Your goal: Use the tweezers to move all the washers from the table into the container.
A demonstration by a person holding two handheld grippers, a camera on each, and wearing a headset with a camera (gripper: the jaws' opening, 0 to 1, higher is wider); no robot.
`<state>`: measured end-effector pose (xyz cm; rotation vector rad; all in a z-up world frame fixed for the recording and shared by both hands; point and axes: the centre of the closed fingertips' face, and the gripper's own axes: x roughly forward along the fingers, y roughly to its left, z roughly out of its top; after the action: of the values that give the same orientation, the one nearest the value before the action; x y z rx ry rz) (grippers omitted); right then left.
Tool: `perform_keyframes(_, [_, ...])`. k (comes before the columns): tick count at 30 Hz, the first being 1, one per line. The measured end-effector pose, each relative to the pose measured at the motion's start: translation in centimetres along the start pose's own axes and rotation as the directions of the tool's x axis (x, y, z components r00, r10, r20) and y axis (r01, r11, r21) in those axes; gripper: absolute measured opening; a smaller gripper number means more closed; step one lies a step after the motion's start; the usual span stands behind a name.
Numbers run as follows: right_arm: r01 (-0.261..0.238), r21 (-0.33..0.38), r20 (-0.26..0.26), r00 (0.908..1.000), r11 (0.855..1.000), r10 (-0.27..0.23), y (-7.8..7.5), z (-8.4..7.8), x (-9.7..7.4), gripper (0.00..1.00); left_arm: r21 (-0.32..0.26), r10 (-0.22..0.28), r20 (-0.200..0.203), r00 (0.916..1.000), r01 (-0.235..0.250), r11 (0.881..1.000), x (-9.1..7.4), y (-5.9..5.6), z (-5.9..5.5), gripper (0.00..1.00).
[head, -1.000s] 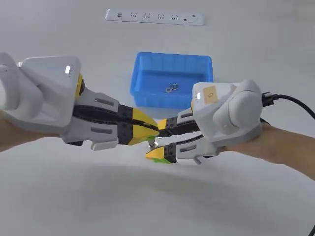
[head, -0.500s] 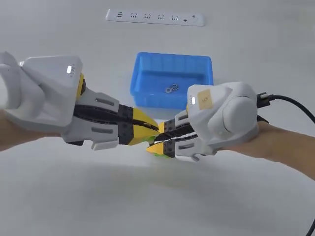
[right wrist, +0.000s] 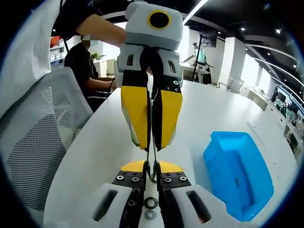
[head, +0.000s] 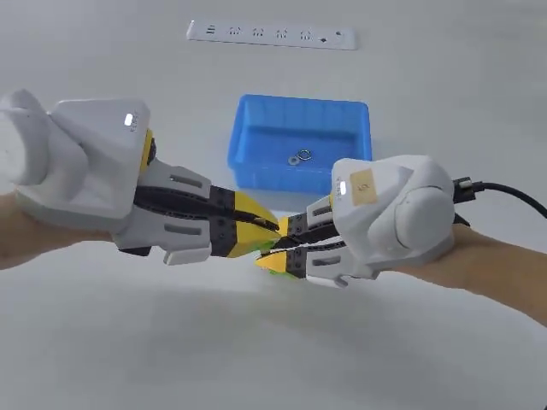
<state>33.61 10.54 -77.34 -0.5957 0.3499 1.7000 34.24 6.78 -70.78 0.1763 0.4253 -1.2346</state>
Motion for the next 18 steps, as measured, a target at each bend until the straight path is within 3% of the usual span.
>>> perform_keyframes(5, [-0.002,-0.006,0.004,1.0000,1.000,0.002,0.3,0.1,0.1,0.09,-0.038,-0.015,-0.018,0.9997,0.014,0.999,0.0,-0.3,-0.4,0.15])
perform_keyframes(14, [0.012,0.007,0.016,0.9998,1.000,-0.012,0.1,0.5,-0.1,0.09,-0.057,0.006,-0.028,0.9996,-0.007,0.998,-0.5,-0.1,-0.3,0.21])
perform_keyframes(18, [0.031,0.027,0.028,0.9991,0.999,-0.032,-0.4,1.0,-1.0,0.09,-0.090,0.018,-0.064,0.9978,-0.024,0.996,-1.3,0.0,-1.2,0.23])
